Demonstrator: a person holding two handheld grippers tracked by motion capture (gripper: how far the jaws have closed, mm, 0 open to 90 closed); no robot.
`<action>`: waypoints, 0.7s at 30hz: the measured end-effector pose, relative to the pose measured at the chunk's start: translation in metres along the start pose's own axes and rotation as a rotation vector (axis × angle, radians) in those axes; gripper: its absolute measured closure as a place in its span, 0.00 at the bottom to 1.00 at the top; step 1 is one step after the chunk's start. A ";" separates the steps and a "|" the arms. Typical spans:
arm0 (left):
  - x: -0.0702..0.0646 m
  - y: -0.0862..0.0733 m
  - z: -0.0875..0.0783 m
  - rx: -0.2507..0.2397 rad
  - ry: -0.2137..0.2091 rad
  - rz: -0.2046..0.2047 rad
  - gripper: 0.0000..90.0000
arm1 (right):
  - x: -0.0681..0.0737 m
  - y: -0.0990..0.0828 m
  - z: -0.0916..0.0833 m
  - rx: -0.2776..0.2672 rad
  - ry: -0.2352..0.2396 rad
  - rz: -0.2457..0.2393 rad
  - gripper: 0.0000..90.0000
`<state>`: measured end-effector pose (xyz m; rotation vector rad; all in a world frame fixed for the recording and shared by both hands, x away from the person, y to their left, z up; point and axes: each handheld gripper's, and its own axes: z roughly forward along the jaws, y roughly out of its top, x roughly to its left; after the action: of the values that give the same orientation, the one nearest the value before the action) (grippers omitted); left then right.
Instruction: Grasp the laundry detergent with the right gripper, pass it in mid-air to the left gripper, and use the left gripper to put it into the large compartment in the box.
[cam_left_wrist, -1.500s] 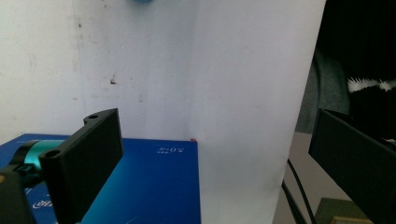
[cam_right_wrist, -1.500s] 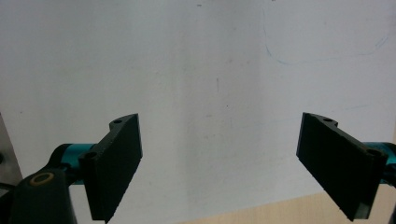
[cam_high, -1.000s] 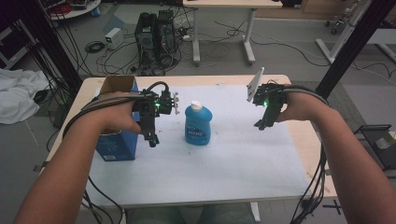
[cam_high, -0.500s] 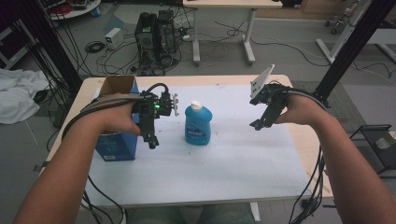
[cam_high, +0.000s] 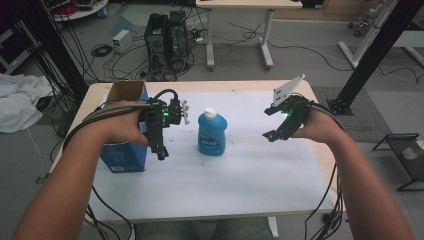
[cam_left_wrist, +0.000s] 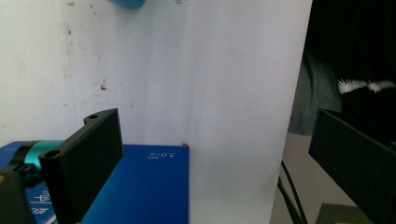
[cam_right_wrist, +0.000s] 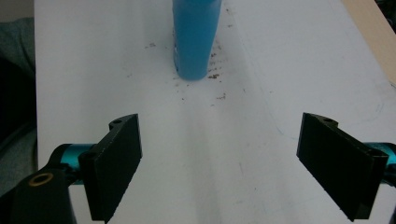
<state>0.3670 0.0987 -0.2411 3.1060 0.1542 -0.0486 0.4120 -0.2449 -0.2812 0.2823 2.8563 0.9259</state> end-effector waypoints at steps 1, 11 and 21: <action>0.000 0.000 0.000 0.007 -0.005 0.007 0.03 | 0.000 -0.001 0.003 -0.010 0.002 0.000 0.15; -0.001 0.001 0.001 0.000 0.001 0.007 0.03 | 0.002 -0.006 0.027 -0.058 0.028 0.021 0.15; -0.002 -0.002 0.002 -0.006 0.000 0.005 0.03 | 0.002 -0.002 0.049 -0.084 0.052 0.026 0.15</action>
<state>0.3650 0.1000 -0.2429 3.1005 0.1463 -0.0486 0.4189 -0.2181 -0.3222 0.2918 2.8573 1.0701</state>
